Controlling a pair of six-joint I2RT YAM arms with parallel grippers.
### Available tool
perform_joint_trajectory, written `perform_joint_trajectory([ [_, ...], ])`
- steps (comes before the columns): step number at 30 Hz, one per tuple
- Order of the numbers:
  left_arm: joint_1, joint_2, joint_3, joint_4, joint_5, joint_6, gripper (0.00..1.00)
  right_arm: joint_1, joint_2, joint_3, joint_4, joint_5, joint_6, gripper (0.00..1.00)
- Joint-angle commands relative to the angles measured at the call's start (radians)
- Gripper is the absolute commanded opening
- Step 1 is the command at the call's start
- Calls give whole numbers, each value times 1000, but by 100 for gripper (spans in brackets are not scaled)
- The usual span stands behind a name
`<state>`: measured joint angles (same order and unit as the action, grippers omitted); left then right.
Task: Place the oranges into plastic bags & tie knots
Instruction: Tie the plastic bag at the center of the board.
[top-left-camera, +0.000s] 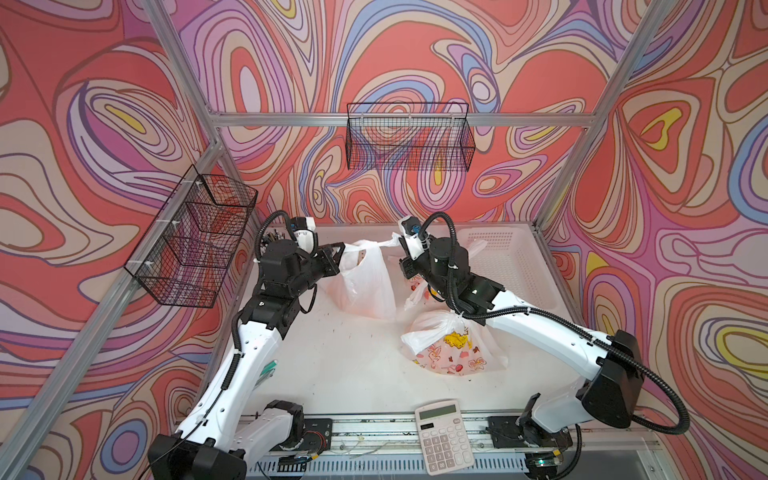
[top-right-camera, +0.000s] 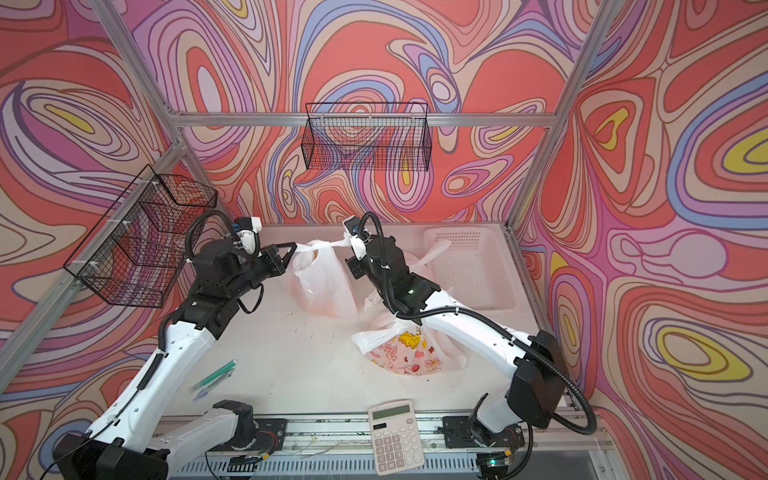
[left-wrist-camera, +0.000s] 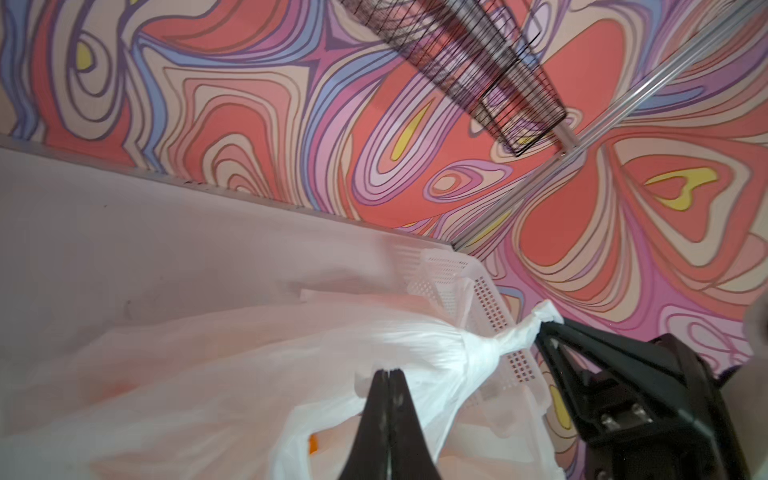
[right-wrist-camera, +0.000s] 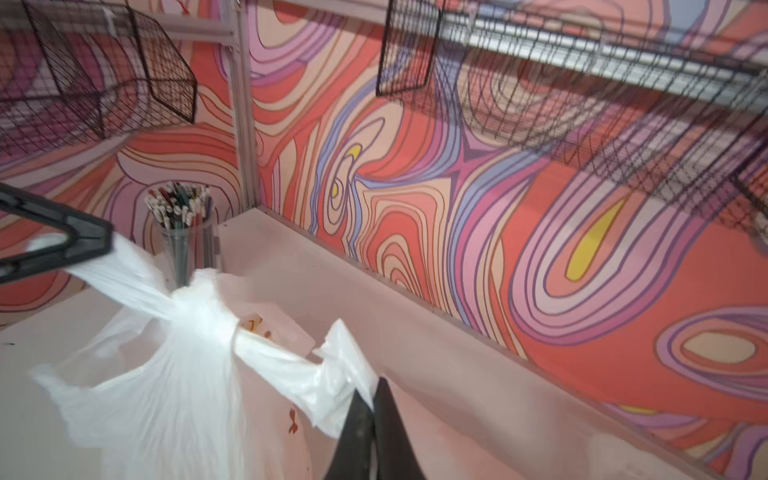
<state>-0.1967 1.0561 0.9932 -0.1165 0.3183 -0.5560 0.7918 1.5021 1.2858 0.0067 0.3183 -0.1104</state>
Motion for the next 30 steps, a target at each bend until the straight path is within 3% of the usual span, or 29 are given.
perform_joint_trajectory([
  [1, 11, -51, -53, -127, -242, 127, 0, -48, 12, -40, -106, 127, 125, 0],
  [6, 35, -90, -156, -202, -439, 159, 0, -98, 41, -72, -212, 242, 204, 0],
  [13, 101, -110, -291, -172, -451, 110, 0, -173, 74, -140, -258, 259, 292, 0],
  [16, 108, -105, -304, -155, -433, 112, 0, -179, 49, -155, -213, 171, 245, 0],
  [22, 108, -140, -294, -35, -269, 120, 0, -186, -21, -93, -199, -154, 173, 0],
  [23, 108, -152, -284, -28, -263, 118, 11, -192, -29, -71, -221, -197, 172, 0],
  [24, 108, -162, -275, -26, -264, 121, 30, -202, -36, -52, -246, -231, 169, 10],
  [26, 108, -192, -249, -45, -293, 136, 67, -227, -62, -22, -307, -265, 162, 49],
  [29, 108, -237, -198, -128, -404, 169, 95, -291, -122, -31, -353, -257, 146, 78],
  [30, 108, -250, -189, -141, -446, 181, 98, -320, -142, -45, -359, -259, 147, 83],
])
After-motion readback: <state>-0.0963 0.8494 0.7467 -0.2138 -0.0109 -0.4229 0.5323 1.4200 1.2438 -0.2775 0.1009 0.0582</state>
